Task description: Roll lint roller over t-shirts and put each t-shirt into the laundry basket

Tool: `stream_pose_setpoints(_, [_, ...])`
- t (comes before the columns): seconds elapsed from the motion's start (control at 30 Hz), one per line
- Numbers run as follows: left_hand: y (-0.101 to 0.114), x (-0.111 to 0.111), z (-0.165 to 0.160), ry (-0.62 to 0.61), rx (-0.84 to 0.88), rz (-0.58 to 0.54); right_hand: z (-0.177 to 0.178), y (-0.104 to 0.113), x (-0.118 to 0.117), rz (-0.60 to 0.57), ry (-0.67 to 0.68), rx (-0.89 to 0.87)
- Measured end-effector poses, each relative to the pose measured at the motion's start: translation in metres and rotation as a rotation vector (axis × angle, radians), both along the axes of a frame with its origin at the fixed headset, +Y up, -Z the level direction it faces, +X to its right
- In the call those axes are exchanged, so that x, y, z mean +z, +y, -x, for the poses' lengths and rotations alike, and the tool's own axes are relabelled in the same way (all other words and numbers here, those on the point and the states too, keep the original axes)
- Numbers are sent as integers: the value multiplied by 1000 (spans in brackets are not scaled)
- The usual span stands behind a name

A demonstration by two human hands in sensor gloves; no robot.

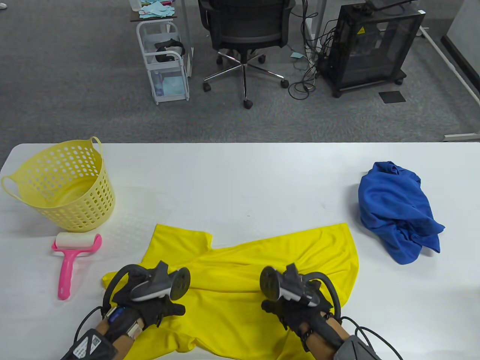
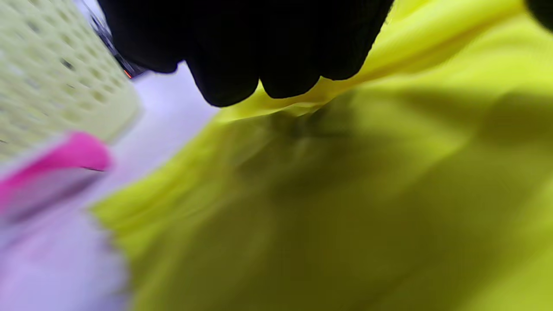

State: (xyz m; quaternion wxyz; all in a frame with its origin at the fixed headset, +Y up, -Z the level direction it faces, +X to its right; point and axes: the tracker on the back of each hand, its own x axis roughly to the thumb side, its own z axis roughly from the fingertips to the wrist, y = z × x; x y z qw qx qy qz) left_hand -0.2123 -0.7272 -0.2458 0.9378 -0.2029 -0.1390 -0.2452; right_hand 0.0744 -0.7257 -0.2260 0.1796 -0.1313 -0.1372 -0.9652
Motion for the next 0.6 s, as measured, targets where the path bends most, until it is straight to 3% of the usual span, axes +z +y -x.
stream_pose_setpoints(0.03, [-7, 5, 2, 15, 5, 62, -1, -9, 6, 37, 8, 52])
stream_pose_setpoints(0.1, [-23, 6, 2, 23, 50, 167, -4, -30, 4, 209, -37, -44])
stream_pose_setpoints(0.13, [-26, 5, 1, 23, 25, 167, -5, -33, 2, 225, -67, -27])
stream_pose_setpoints(0.17, [-27, 2, -1, 8, -8, 140, -6, -34, -5, 159, -60, 25])
stream_pose_setpoints(0.27, [-36, -13, 0, 31, -18, 158, -13, -39, -27, 225, -140, -60])
stream_pose_setpoints(0.6, [-45, -129, 8, 160, 132, 89, -34, -44, -136, 219, -383, -180])
